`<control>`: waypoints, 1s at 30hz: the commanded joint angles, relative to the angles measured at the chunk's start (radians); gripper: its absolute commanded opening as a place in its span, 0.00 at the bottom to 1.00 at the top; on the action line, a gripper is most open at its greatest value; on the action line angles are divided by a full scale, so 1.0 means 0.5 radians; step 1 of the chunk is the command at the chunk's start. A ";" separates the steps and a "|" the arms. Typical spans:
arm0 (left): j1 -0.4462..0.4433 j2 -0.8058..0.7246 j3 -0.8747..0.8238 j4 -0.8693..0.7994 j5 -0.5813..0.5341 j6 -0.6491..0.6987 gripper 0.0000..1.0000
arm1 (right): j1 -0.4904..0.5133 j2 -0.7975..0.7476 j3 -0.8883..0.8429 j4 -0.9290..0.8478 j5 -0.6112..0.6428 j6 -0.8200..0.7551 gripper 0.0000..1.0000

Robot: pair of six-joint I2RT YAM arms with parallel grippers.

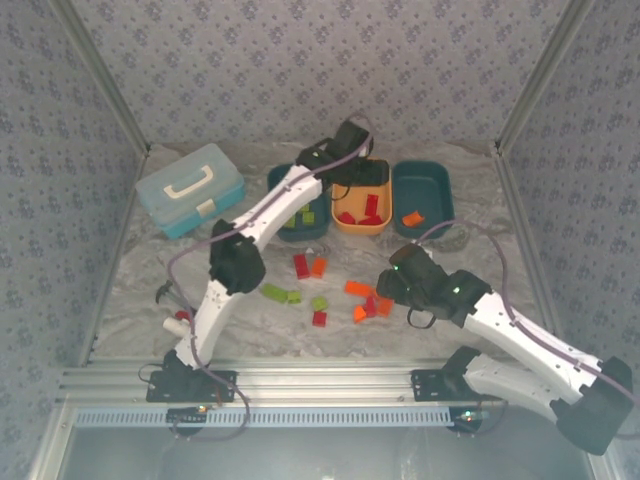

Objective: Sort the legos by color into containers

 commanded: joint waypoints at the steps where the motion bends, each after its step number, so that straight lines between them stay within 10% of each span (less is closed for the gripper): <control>1: 0.021 -0.572 -0.461 0.195 0.028 -0.104 0.73 | 0.097 0.004 -0.060 -0.094 0.012 0.088 0.51; 16: -0.032 -2.454 -2.796 0.513 0.012 -0.449 0.75 | -0.118 0.385 -0.296 0.322 -0.188 0.232 0.57; 30: -0.054 -3.096 -3.187 0.178 -0.122 -0.558 0.78 | -0.196 0.667 -0.243 0.500 -0.240 0.195 0.55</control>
